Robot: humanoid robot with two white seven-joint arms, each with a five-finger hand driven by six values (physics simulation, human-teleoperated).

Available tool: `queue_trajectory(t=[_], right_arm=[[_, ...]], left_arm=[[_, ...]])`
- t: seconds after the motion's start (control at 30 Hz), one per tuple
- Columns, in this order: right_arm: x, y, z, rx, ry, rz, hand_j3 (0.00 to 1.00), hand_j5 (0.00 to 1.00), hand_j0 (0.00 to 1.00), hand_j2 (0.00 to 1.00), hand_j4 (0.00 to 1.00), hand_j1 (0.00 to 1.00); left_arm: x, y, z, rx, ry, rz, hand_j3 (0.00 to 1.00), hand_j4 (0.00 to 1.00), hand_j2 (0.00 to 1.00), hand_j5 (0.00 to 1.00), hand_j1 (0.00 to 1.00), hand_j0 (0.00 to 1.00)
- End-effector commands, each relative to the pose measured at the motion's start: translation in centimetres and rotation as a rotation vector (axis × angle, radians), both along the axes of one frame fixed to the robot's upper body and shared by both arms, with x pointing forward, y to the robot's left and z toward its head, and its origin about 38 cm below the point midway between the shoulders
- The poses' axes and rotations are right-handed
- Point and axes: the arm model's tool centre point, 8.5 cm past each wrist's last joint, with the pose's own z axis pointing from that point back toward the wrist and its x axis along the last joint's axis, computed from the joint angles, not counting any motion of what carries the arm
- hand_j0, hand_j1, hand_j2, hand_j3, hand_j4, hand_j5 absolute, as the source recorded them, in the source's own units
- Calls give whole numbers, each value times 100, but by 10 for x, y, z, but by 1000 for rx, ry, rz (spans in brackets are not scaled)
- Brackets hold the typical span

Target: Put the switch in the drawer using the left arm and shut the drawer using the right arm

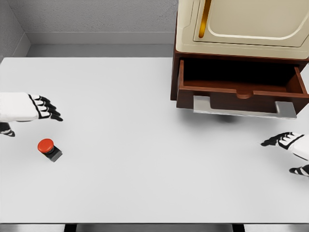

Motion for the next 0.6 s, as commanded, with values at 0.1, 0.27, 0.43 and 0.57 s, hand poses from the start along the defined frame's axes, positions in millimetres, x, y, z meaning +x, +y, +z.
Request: queue_trajectory(t=[0.1,0.27,0.43,0.57], right_arm=[[-7,-15,9,39,-45,-75,56,56,56,56,56,56],[-13,-20,10,49,-56,-102,56,56,56,56,56,56],[-19,-30,20,89,-78,-133,56,56,56,56,56,56],[-22,-34,24,112,-90,-150,56,56,56,56,56,56]], left_arm=[[-12,-7,-16,15,55,-33,100,100,100,100,100,100],[-18,-15,-31,17,93,-57,99,99,99,99,99,99],[-20,-16,-34,17,101,-61,90,90,90,90,90,90],[-19,-16,-35,30,95,-63,87,87,87,87,87,87]])
